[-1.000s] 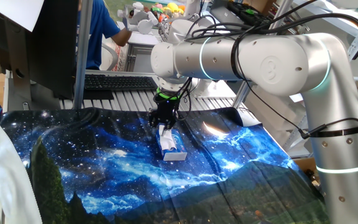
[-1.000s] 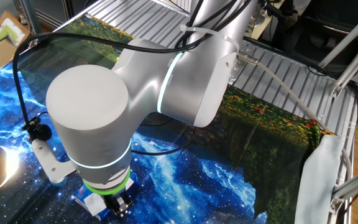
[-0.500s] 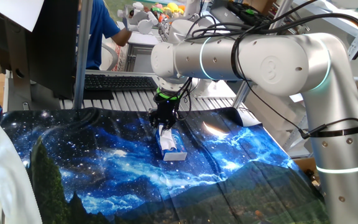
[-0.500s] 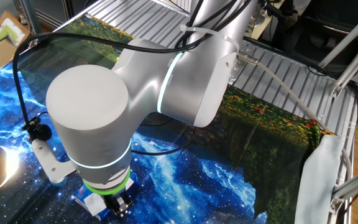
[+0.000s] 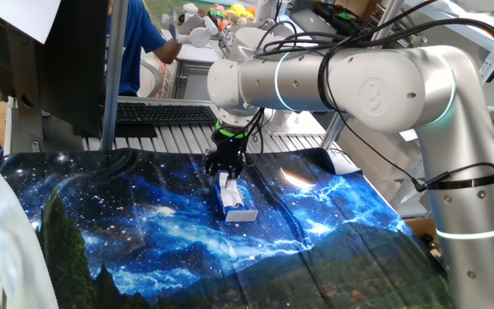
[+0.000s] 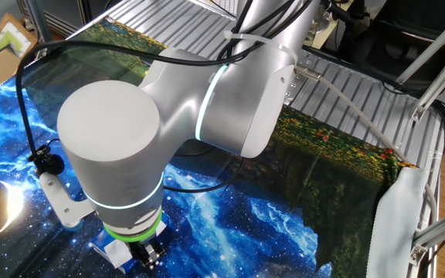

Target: Pull out a napkin

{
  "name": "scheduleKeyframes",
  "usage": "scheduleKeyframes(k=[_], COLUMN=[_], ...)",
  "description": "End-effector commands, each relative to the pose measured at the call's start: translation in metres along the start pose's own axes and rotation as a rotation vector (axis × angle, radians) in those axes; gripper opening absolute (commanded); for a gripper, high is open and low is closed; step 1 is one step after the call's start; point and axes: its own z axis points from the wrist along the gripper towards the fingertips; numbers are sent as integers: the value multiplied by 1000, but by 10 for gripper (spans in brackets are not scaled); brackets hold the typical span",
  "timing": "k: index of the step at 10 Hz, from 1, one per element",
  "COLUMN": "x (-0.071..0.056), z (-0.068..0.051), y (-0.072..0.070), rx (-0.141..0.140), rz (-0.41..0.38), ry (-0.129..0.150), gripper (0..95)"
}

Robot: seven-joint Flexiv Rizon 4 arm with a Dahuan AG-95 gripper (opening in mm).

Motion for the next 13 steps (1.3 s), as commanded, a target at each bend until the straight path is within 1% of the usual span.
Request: scheduleKeyframes(k=[1, 4, 13], x=[-1, -1, -2], z=[1, 3, 4], y=[1, 2, 2], rx=[-1, -2, 0], rz=[-2, 1, -3], ry=[1, 1, 1], gripper=[380, 380, 380])
